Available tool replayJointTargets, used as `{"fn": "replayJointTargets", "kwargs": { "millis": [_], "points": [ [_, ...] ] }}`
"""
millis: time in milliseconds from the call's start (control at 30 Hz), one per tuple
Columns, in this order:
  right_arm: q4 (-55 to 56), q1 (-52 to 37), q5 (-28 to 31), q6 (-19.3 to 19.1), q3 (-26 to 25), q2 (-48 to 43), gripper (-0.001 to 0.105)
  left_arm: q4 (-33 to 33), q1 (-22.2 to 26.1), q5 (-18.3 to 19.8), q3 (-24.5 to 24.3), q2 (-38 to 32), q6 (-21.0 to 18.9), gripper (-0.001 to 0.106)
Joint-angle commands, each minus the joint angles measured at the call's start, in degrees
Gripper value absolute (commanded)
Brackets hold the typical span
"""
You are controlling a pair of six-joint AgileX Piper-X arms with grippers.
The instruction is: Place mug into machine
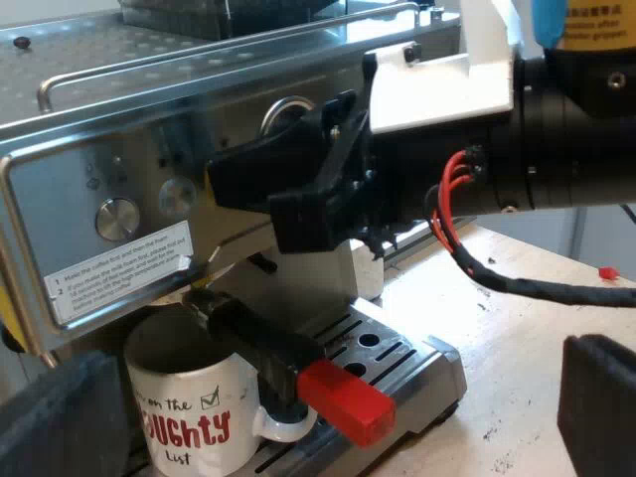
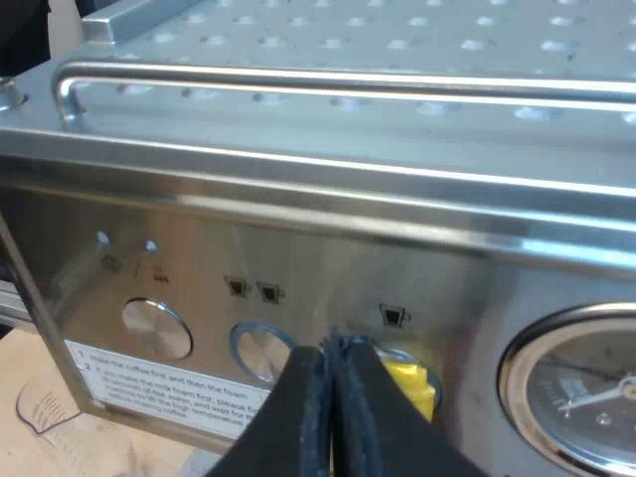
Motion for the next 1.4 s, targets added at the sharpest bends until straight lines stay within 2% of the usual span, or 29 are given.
{"fn": "replayJointTargets", "kwargs": {
  "millis": [33, 100, 267, 533, 700, 767, 867, 933, 967, 1067, 1133, 1167, 1233, 1300, 1333, 1400],
  "points": [
    [-0.4, -1.4, -0.2, -1.1, -1.0, 1.8, 0.000, -0.4, -0.2, 0.3, -0.2, -0.3, -0.7, 0.089],
    [0.0, -1.4, 4.4, -4.4, -1.0, 1.9, 0.000, -0.4, -0.2, 0.3, -0.2, -0.3, -0.7, 0.089],
    [0.0, -2.7, 7.0, -7.9, -1.0, 1.9, 0.000, -0.4, -0.2, 0.3, -0.2, -0.3, -0.6, 0.089],
    [0.0, -4.0, 7.1, -7.9, -1.0, 1.9, 0.000, -0.4, -0.2, 0.3, -0.2, -0.3, -0.6, 0.089],
    [1.5, -0.6, 4.0, -7.7, -1.0, -0.1, 0.000, -0.4, -0.2, 0.3, -0.2, -0.3, -0.6, 0.089],
    [3.2, 0.8, 2.1, -6.3, -1.0, -1.3, 0.008, -0.4, -0.2, 0.3, -0.2, -0.3, -0.6, 0.089],
    [5.5, 3.1, 0.6, -3.5, -1.0, -3.6, 0.040, -0.4, -0.2, 0.3, -0.2, -0.3, -0.6, 0.089],
    [6.2, 3.7, -0.2, -2.5, -1.0, -4.4, 0.051, -0.4, -0.2, 0.3, -0.2, -0.3, -0.6, 0.089],
    [6.7, 4.3, -1.4, -2.1, -1.0, -5.5, 0.063, -0.4, -0.2, 0.3, -0.2, -0.3, -0.6, 0.089],
    [7.5, 4.7, -2.5, -2.1, -1.0, -6.3, 0.072, -0.4, -0.2, 0.3, -0.2, -0.3, -0.6, 0.089],
    [10.9, 5.6, -5.6, -2.1, -1.0, -10.1, 0.079, -0.4, -0.2, 0.3, -1.0, 0.0, -3.0, 0.089],
    [13.9, 5.6, -6.3, -2.1, -1.0, -12.3, 0.079, -0.4, -0.2, 0.3, -1.2, 0.1, -3.3, 0.089],
    [17.3, 5.1, -6.2, -2.1, -1.0, -14.8, 0.079, -0.9, -0.2, 0.1, -2.7, 2.1, -6.8, 0.089],
    [18.5, 4.7, -6.1, -2.1, -1.0, -15.7, 0.079, -1.4, -0.2, 0.1, -3.3, 3.3, -7.0, 0.089],
    [24.0, 2.4, -9.5, -2.3, -1.0, -19.7, 0.079, -2.6, -0.2, -0.8, -4.8, 6.1, -7.0, 0.089],
    [27.8, 0.3, -12.0, -1.4, -1.0, -22.7, 0.079, -2.5, 0.0, -2.8, -6.9, 9.1, -7.2, 0.089]
  ]
}}
